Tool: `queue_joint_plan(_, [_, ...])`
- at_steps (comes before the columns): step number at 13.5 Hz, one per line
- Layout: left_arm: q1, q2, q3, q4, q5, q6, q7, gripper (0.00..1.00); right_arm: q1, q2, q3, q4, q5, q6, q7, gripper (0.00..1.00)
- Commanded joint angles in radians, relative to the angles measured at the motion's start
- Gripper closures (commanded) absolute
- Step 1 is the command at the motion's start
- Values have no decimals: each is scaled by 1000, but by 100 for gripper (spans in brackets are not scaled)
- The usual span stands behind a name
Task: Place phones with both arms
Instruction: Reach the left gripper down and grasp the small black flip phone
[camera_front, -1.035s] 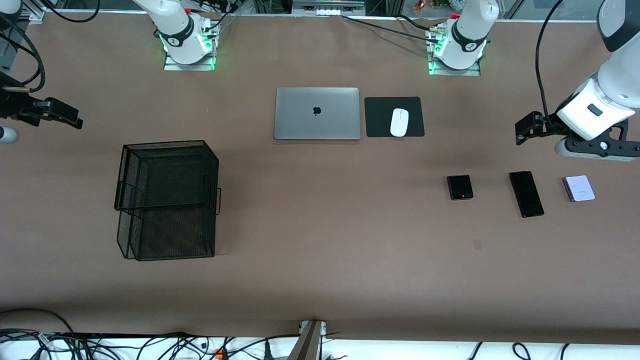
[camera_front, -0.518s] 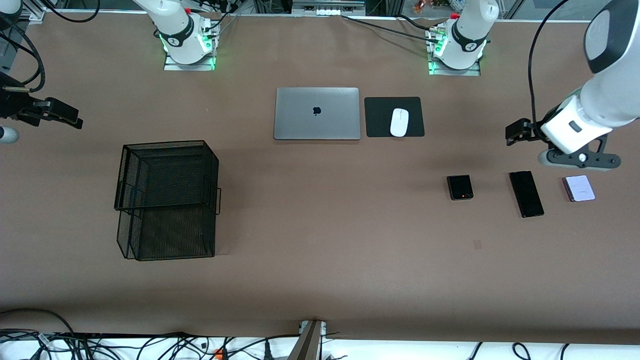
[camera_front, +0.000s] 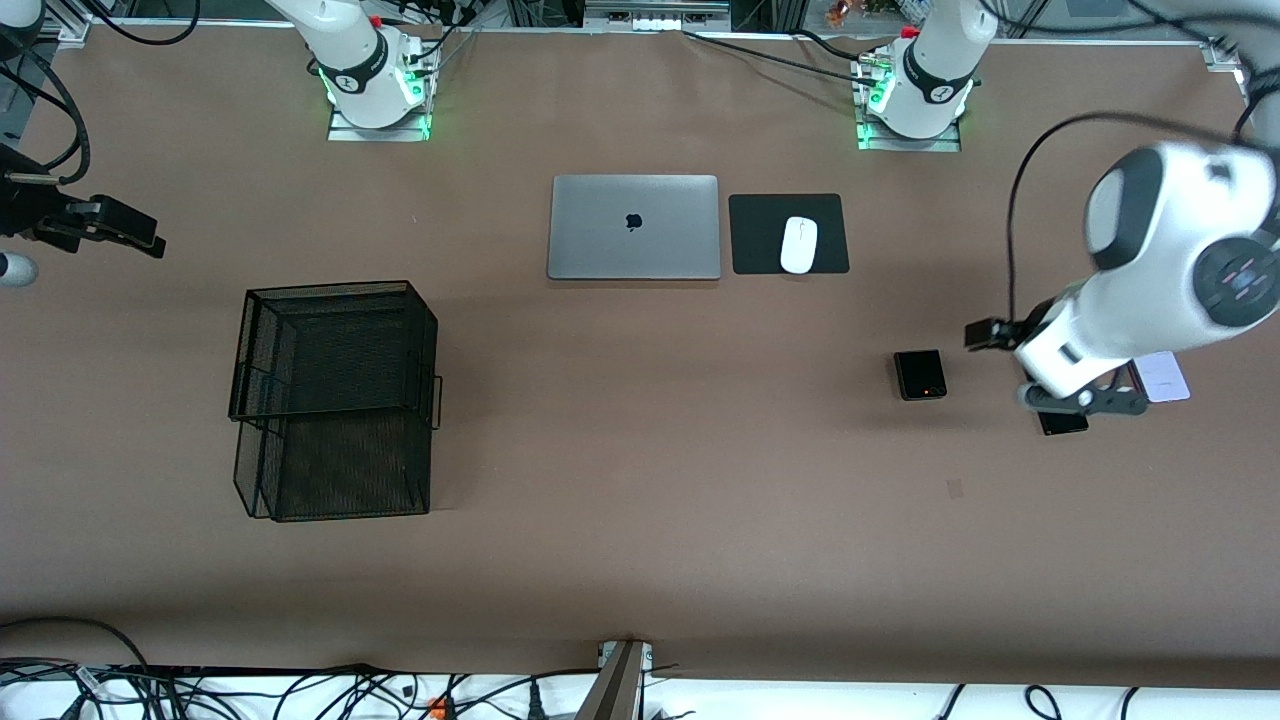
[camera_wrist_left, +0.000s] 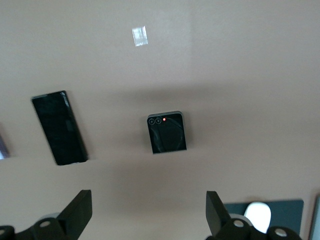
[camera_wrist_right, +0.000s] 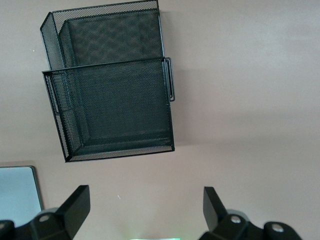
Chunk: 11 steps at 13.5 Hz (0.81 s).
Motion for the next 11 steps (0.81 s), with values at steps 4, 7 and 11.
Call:
queue_joint_plan(4, [-3, 40, -2, -249, -2, 296, -74, 0, -10, -25, 17, -14, 2, 6, -1, 0])
queue_joint_plan(7, [-9, 43, -19, -397, -2, 541, -73, 0, -10, -25, 16, -14, 6, 1, -4, 0])
queue_joint_plan(11, [0, 67, -22, -583, -3, 876, -73, 0, -7, -23, 17, -13, 4, 7, 3, 0])
